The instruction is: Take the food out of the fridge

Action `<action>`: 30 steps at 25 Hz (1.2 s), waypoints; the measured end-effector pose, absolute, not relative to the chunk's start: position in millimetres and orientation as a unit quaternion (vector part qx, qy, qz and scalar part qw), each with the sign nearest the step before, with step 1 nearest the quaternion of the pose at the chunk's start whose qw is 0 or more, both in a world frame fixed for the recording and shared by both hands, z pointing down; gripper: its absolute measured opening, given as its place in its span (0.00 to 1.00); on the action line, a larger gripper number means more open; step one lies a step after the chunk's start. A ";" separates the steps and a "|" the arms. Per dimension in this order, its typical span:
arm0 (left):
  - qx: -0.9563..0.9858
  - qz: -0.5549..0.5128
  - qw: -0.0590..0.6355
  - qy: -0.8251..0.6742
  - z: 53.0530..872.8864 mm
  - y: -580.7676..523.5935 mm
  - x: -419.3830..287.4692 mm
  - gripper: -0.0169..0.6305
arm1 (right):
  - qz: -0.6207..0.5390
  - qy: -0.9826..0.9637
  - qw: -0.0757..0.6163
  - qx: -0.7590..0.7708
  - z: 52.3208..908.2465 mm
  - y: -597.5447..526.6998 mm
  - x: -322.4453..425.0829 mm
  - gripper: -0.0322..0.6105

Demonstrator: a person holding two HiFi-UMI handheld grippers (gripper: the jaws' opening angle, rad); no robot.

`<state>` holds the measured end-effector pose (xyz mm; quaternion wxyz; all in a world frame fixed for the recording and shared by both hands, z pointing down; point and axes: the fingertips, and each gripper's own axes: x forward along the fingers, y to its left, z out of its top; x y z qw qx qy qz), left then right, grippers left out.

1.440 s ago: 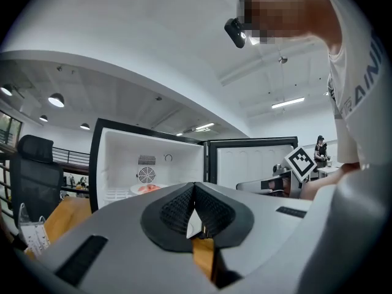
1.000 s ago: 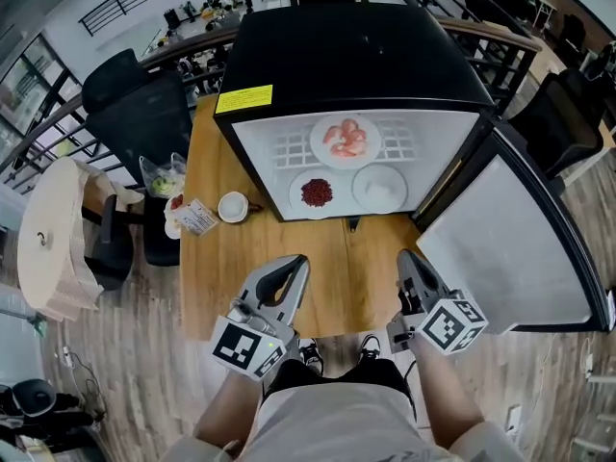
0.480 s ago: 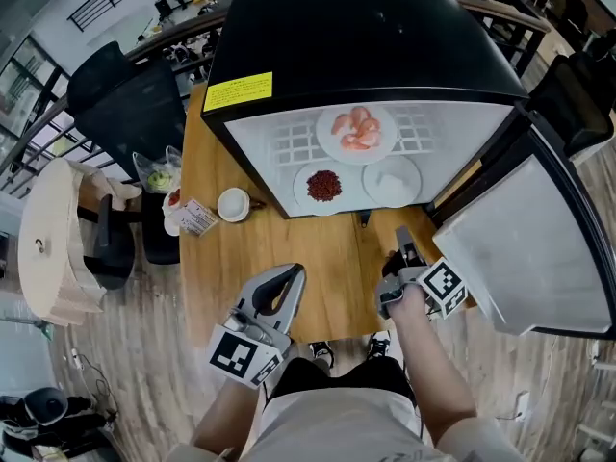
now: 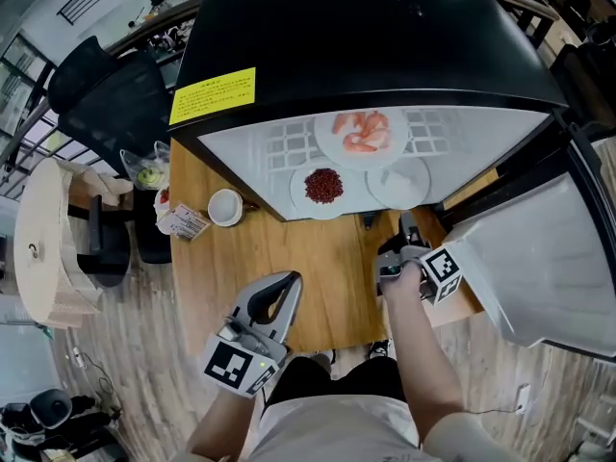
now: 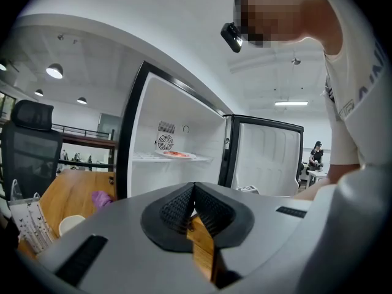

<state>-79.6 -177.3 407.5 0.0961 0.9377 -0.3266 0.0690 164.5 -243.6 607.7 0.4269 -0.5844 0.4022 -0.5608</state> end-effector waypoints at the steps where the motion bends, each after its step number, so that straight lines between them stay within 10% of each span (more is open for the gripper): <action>1: 0.938 0.070 0.098 -0.326 409.5 -178.8 -79.9 0.04 | -0.562 0.398 0.427 -0.586 610.8 -246.0 166.4 0.19; 30: 0.936 0.087 0.112 -0.323 429.3 -188.3 -78.7 0.04 | -0.543 0.390 0.457 -0.587 612.1 -267.3 180.4 0.09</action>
